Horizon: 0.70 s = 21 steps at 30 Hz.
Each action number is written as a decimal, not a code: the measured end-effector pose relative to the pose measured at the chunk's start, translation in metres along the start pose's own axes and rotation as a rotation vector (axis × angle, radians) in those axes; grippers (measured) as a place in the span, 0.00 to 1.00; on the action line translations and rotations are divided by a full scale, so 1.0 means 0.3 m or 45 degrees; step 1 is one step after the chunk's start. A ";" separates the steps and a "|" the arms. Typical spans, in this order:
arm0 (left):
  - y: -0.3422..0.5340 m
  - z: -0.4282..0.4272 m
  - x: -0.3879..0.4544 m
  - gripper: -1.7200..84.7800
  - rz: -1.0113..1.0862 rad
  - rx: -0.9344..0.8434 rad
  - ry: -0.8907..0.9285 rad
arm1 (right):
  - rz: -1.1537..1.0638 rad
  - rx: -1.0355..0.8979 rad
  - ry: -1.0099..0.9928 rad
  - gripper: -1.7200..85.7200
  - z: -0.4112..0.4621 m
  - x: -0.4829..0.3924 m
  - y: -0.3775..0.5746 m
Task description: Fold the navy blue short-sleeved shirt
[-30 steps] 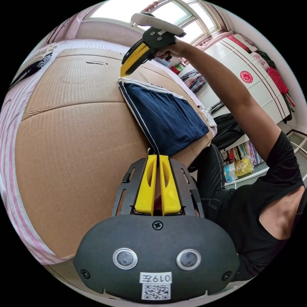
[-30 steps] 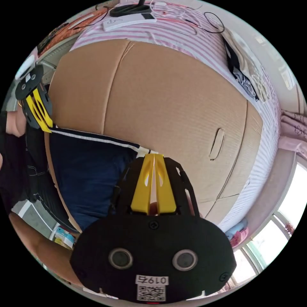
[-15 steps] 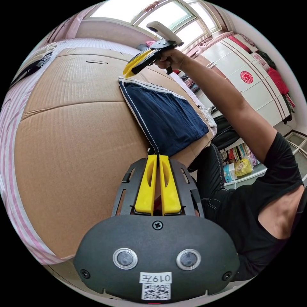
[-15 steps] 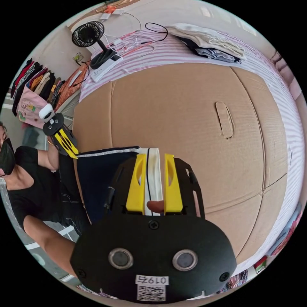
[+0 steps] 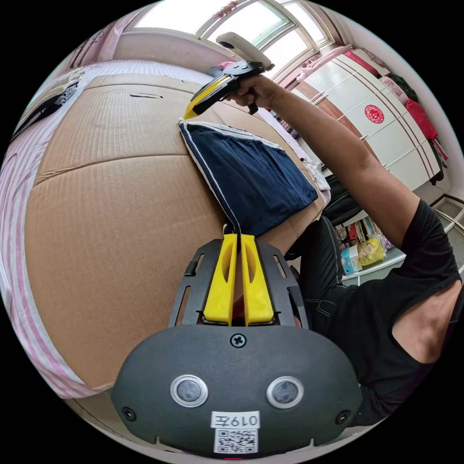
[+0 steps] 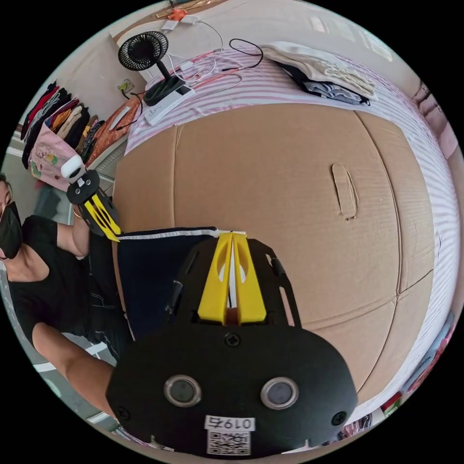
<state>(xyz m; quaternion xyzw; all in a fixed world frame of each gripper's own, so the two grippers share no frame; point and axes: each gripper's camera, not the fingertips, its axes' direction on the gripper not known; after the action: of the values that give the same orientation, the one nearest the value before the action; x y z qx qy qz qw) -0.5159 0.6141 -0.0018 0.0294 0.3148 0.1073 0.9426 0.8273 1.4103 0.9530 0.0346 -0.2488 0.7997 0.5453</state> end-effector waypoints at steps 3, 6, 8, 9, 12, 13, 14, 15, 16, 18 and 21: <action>0.001 -0.001 0.001 0.04 -0.001 0.000 0.000 | 0.054 0.050 -0.035 0.01 -0.124 -0.035 -0.043; 0.000 -0.001 0.002 0.03 -0.003 -0.002 -0.001 | 0.111 0.026 -0.025 0.03 -0.190 -0.081 -0.098; 0.000 -0.001 0.002 0.03 -0.004 -0.002 0.000 | 0.135 0.029 -0.048 0.07 -0.233 -0.116 -0.141; 0.001 -0.001 0.004 0.03 -0.003 -0.002 -0.002 | 0.136 0.038 -0.064 0.08 -0.245 -0.125 -0.151; 0.004 -0.002 0.004 0.03 -0.003 0.001 0.001 | 0.144 0.103 -0.181 0.13 -0.319 -0.160 -0.195; 0.004 -0.003 0.003 0.03 -0.003 0.002 0.003 | 0.138 0.142 -0.211 0.14 -0.358 -0.180 -0.205; 0.005 -0.003 0.003 0.03 -0.004 0.002 0.006 | 0.136 0.178 -0.225 0.14 -0.400 -0.202 -0.212; 0.005 -0.003 0.003 0.03 -0.003 0.001 0.006 | 0.138 0.188 -0.226 0.14 -0.418 -0.213 -0.216; 0.005 -0.003 0.004 0.03 -0.003 0.000 0.006 | 0.155 0.176 -0.217 0.15 -0.442 -0.230 -0.229; 0.003 -0.002 0.007 0.03 -0.002 -0.005 0.000 | 0.175 0.139 -0.210 0.15 -0.462 -0.255 -0.250; 0.002 -0.002 0.010 0.03 -0.003 -0.009 -0.003 | 0.202 0.144 -0.202 0.14 -0.506 -0.295 -0.290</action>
<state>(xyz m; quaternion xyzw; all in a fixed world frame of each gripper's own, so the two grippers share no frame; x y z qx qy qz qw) -0.5140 0.6155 -0.0039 0.0259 0.3133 0.1071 0.9432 0.9730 1.4253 0.8226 0.1088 -0.2476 0.8479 0.4559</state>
